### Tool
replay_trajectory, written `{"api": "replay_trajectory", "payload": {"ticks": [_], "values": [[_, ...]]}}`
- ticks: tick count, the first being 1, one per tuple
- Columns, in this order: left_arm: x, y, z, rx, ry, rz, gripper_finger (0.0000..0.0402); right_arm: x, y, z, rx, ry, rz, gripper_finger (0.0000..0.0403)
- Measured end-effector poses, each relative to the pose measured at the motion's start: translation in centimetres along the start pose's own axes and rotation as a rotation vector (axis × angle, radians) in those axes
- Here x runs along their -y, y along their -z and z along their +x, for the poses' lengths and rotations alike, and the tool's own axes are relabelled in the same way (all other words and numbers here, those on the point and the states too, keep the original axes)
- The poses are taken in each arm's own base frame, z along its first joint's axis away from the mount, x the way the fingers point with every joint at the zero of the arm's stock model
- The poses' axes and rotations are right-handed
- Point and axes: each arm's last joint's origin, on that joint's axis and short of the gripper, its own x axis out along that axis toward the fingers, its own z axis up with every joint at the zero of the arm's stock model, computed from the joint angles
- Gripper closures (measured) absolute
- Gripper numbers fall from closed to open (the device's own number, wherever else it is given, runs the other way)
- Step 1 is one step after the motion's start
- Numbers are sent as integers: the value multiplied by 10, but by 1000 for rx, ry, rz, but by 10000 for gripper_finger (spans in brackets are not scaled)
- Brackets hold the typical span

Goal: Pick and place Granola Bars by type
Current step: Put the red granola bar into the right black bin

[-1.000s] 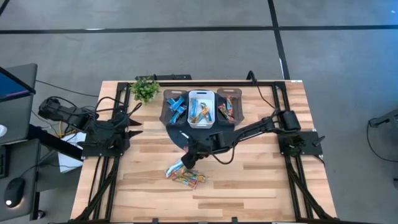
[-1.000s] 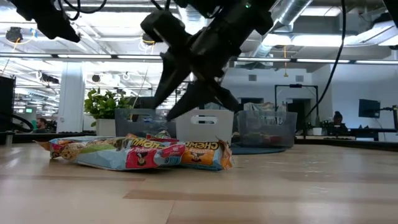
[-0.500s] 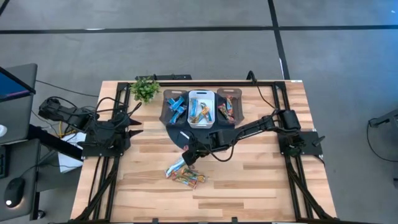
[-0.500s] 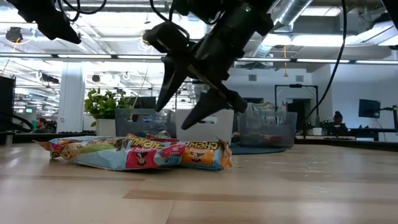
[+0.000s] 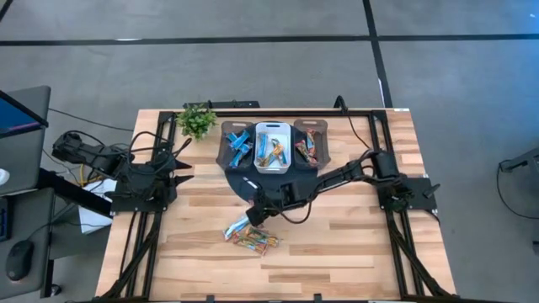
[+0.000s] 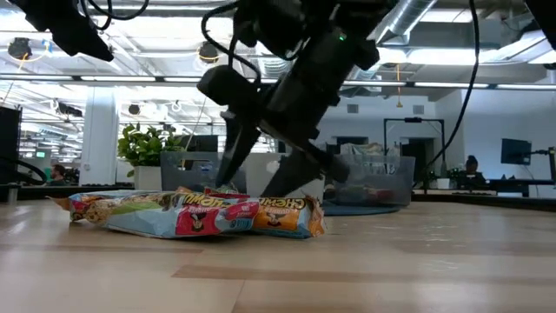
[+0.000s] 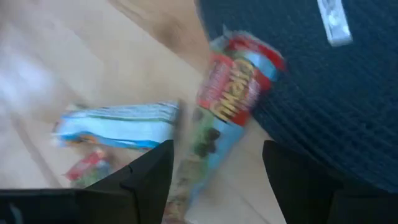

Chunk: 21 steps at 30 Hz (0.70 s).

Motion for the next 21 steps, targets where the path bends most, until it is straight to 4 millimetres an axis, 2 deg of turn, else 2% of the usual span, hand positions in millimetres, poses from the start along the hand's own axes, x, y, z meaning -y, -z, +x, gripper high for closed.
{"api": "replay_trajectory", "payload": {"ticks": [21], "values": [[0,0,0,9,-12,-7,249,-3,5,-3,43,27,-17,164]]}}
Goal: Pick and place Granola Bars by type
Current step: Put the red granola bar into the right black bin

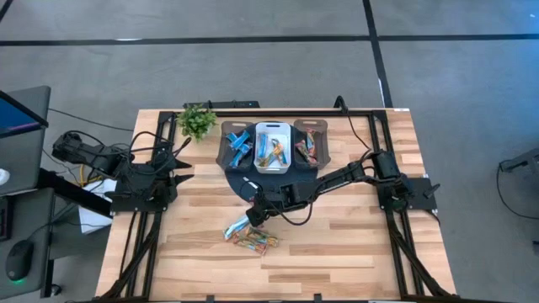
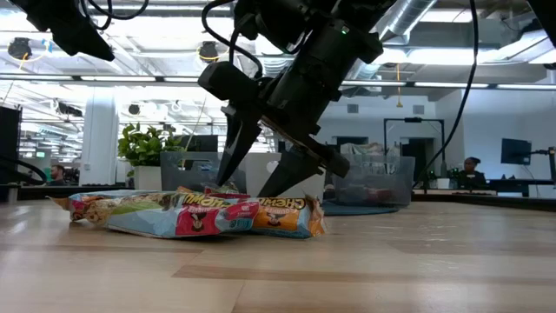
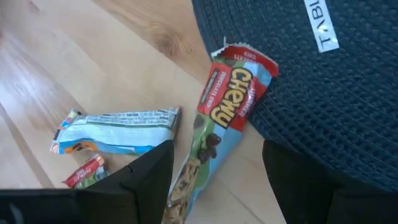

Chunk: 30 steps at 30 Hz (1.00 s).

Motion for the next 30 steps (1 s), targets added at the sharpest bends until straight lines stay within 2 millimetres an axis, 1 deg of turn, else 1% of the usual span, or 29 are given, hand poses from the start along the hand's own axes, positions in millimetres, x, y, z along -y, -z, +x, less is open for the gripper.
{"api": "replay_trajectory", "payload": {"ticks": [7,12,16,21,30], "values": [[0,0,0,-2,-1,2,249,0,1,0,13,15,-5,173],[0,0,0,-2,-2,2,249,-6,5,-1,26,-21,-48,184],[0,0,0,-2,-3,2,249,-5,8,-1,16,-5,-40,193],[0,0,0,-2,-3,2,249,-5,6,-1,52,11,-42,203],[0,0,0,-2,-4,2,249,-8,10,-2,56,-3,-51,218]]}}
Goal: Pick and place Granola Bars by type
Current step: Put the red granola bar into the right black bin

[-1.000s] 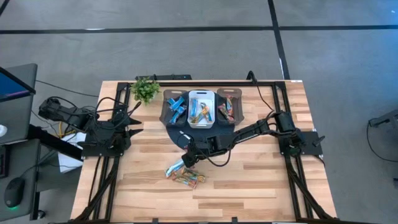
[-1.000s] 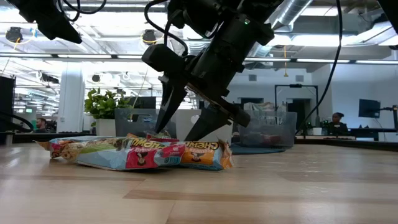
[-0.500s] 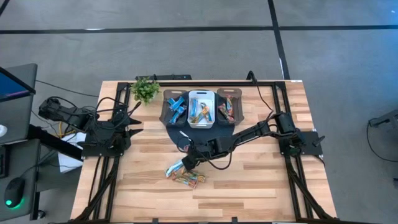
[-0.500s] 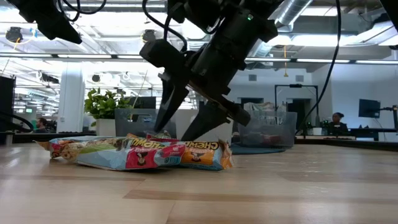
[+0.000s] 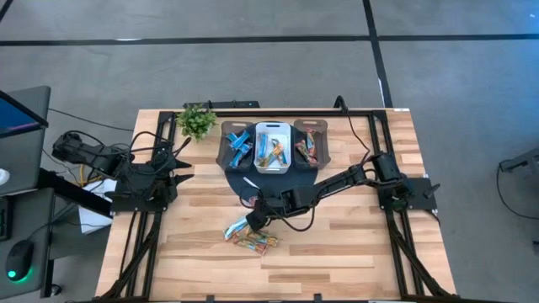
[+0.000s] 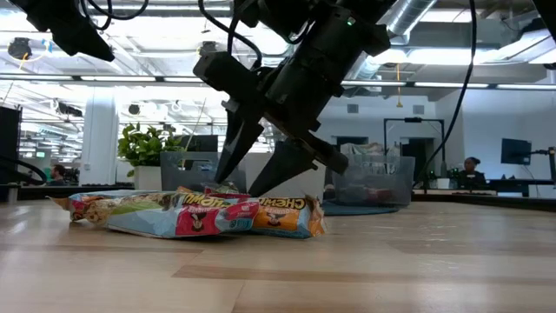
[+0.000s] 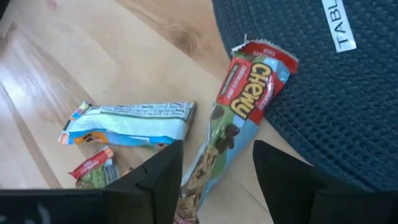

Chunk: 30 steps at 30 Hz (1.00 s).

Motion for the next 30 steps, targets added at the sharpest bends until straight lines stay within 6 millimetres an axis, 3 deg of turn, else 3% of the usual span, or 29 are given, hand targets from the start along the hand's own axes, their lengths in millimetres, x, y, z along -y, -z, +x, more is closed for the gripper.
{"api": "replay_trajectory", "payload": {"ticks": [12,19,30], "values": [[0,0,0,0,0,0,249,2,1,1,-12,13,-3,223],[0,0,0,-1,2,-9,249,-1,11,22,-46,-52,24,224],[0,0,0,-1,2,-10,249,-2,21,23,-46,-27,33,236]]}}
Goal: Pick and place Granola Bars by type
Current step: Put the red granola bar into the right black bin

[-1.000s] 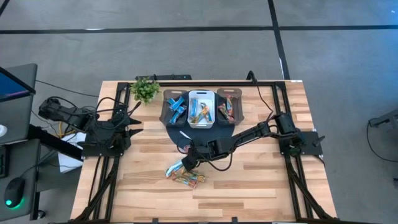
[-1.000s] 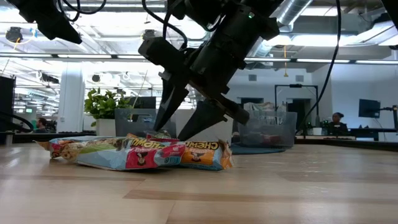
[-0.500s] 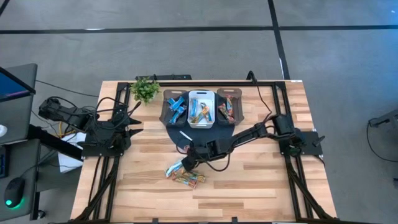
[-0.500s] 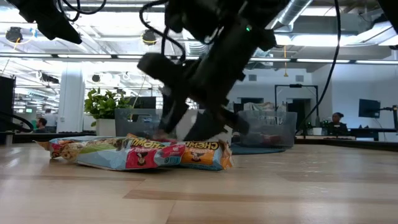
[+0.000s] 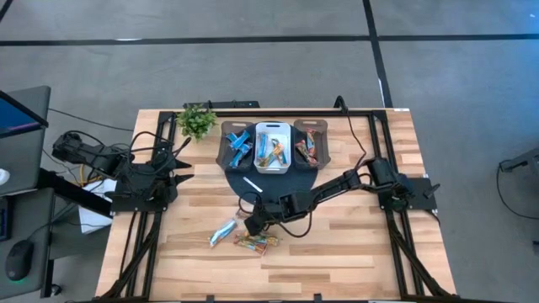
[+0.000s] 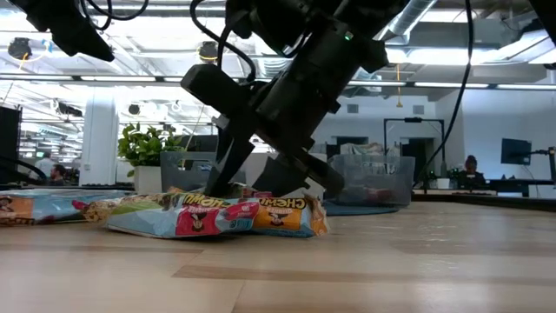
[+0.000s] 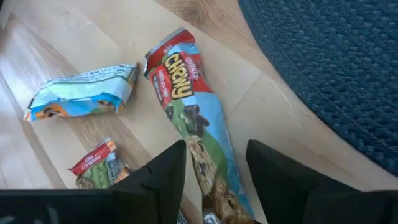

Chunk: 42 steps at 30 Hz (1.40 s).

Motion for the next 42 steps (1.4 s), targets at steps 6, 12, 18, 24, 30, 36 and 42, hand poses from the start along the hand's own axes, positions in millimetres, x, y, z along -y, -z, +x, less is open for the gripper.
{"api": "replay_trajectory", "payload": {"ticks": [6,12,18,24,30,36,42], "values": [[0,0,0,0,0,0,249,1,1,1,-4,9,-33,287],[0,0,0,0,-1,0,249,1,1,2,-3,2,-59,336],[0,0,0,1,-1,-1,249,0,-1,-1,-1,-9,-102,353],[0,0,0,1,-2,-1,249,-5,-3,-7,1,-49,-185,355],[0,0,0,1,-2,-1,249,-14,-9,-24,32,-96,-238,355],[0,0,0,5,-8,-2,249,-19,-24,-59,70,-96,-287,355],[-1,-1,0,26,-39,-16,249,-16,-49,-110,162,-47,-326,355]]}}
